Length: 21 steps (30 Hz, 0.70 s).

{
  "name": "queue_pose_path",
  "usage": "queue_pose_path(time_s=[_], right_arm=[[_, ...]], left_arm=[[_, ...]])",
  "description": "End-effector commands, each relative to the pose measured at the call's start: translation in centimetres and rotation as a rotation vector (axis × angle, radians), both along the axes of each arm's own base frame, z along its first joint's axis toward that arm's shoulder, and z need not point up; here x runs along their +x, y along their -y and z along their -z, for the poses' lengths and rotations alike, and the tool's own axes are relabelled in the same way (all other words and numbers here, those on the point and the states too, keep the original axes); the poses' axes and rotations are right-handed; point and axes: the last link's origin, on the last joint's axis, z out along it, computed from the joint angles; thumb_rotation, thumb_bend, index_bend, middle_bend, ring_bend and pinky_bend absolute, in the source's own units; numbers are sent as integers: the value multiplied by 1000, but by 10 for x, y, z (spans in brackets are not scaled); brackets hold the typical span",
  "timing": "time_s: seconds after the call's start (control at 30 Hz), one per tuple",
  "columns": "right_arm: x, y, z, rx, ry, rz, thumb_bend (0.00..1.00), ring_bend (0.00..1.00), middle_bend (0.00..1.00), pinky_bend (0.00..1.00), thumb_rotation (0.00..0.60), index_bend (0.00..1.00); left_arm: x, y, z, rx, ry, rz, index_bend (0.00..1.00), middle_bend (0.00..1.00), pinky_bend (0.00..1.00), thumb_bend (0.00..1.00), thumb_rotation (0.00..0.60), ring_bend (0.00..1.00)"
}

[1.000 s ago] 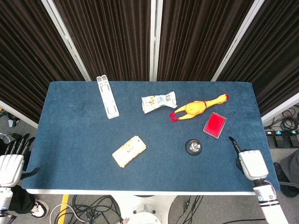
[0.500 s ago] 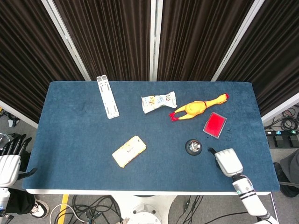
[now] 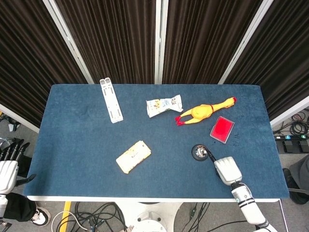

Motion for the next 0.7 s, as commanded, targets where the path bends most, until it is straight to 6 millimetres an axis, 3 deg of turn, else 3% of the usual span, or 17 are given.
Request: queue_pose_path(time_s=[0.03,0.5,0.7], right_arm=[[1,1,1,5,5,1,1000,858,912,835,600,0],[-2,2,13,62,-16,36,1000,858,912,836,600,0],[6,5,7,18,22,12,1000,858,912,836,600,0]], left_arm=[[0,0,0,-1,-2,0,84,0,118,112,600,0],[0,0,-1,0,-4,-6,84,0,118,112,600,0],[0,0,-2,3,-2,-3,84,0,118,113,600,0]])
